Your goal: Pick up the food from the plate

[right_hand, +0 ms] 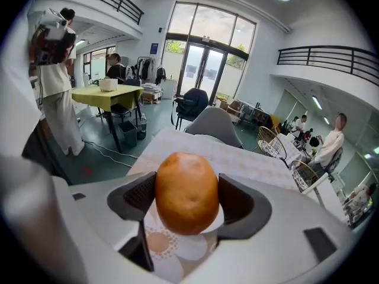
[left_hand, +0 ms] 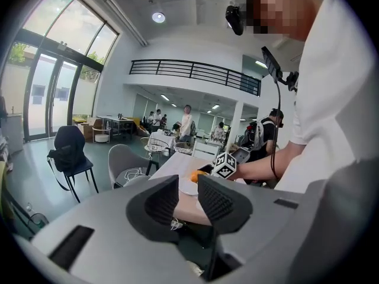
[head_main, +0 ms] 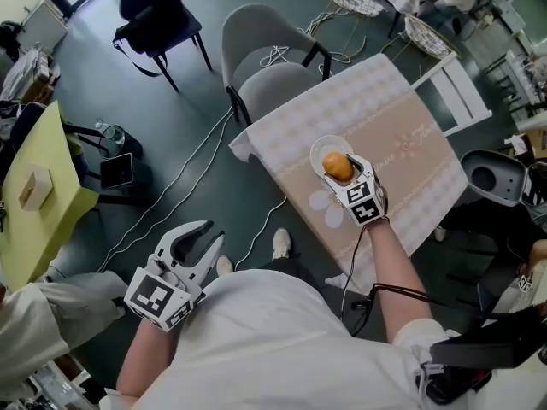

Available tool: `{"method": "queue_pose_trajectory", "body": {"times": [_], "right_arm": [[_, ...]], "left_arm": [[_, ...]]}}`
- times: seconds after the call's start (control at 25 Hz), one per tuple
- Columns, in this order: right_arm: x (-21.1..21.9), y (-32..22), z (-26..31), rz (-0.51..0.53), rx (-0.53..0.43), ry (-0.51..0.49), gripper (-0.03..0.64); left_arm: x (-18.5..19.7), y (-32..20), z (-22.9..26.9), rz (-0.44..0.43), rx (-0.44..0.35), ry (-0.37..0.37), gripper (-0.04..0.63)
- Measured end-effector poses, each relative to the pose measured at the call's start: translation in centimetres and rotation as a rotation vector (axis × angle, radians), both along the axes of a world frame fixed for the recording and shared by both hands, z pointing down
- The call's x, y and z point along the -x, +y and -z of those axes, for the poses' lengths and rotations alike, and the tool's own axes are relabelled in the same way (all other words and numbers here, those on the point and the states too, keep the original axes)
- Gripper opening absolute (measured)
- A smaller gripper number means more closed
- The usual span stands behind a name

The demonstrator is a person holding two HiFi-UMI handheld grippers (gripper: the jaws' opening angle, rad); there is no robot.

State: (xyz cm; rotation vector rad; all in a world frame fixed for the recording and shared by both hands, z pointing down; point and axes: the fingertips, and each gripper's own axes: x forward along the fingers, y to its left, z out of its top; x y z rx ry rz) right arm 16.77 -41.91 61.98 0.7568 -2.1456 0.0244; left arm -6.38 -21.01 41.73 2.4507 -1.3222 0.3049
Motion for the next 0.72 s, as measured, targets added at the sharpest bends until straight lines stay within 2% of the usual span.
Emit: {"method": "queue_pose_trajectory", "body": {"times": [0.36, 0.52, 0.72], "right_arm": [[3.6, 8.4, 7.6, -0.061, -0.087, -0.048, 0.342], [5.5, 12.5, 10.4, -0.094, -0.109, -0.080, 0.342], [8.1, 17.4, 12.8, -0.129, -0.132, -0.130, 0.342]], "left_arm": [[3.2, 4.5, -0.7, -0.115, -0.017, 0.063, 0.095], [4.6, 6.7, -0.9, -0.168, -0.019, 0.059, 0.013], [6.9, 9.4, -1.4, -0.206, -0.007, 0.071, 0.009]]}}
